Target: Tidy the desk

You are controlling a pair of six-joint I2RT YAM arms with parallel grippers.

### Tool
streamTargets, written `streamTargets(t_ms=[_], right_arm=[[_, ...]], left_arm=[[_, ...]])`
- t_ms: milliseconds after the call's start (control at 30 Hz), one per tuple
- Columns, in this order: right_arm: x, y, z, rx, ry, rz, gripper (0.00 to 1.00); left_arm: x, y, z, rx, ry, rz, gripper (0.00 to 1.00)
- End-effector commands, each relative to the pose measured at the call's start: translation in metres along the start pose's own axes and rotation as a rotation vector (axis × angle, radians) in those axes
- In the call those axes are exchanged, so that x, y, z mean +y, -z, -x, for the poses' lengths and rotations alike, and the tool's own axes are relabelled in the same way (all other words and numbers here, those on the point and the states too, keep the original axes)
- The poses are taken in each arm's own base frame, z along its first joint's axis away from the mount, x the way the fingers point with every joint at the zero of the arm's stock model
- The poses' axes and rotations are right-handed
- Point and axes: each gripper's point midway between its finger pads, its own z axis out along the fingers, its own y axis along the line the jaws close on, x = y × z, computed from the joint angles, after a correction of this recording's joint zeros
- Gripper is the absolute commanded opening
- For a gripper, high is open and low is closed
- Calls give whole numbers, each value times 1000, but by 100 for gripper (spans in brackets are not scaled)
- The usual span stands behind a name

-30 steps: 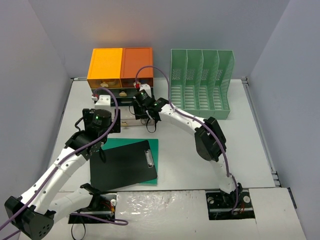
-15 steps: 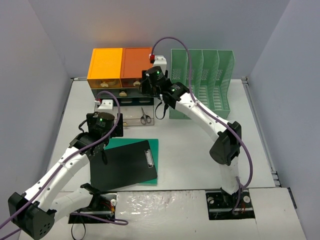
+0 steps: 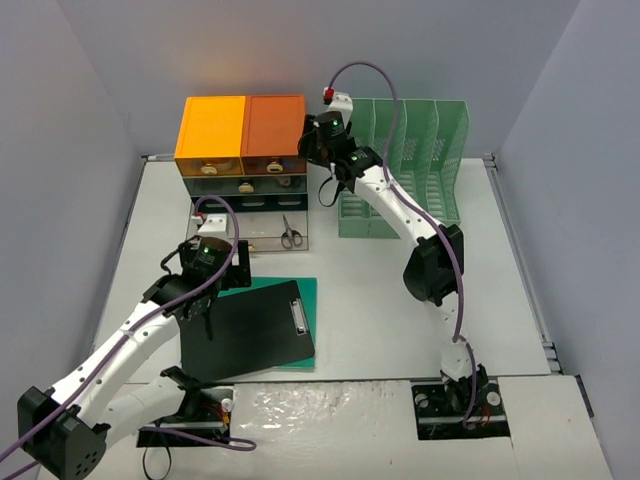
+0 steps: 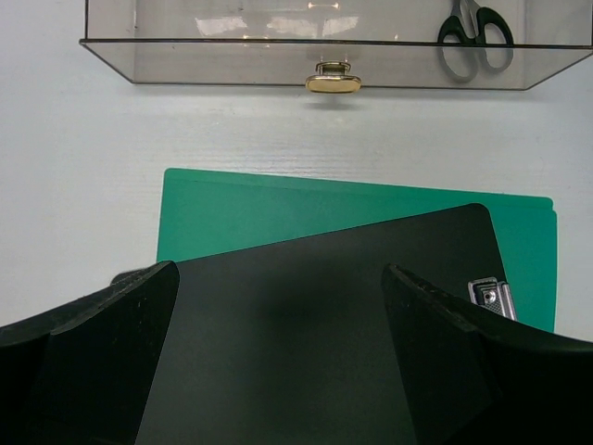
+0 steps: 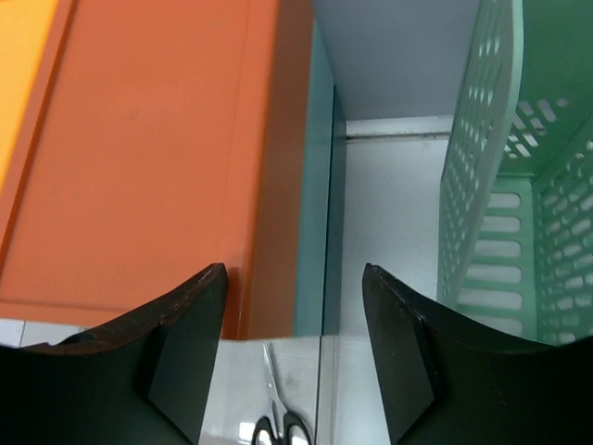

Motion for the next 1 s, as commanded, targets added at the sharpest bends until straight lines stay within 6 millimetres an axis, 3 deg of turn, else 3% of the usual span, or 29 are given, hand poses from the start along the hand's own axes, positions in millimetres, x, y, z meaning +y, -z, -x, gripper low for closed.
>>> streamTargets(t_ms=[0, 367, 533, 733, 967], right_arm=[[23, -2, 55, -158, -75, 136, 57], [40, -20, 61, -175, -153, 286, 58], [54, -28, 41, -107, -179, 372, 58], [57, -34, 11, -21, -194, 404, 53], [62, -29, -10, 50, -174, 452, 38]], left_arm=[[-15, 1, 15, -39, 58, -48, 89], [-28, -12, 8, -10, 62, -63, 89], [-28, -16, 2, -1, 79, -54, 89], [-34, -27, -7, 13, 130, -61, 89], [-40, -48, -9, -21, 148, -54, 88]])
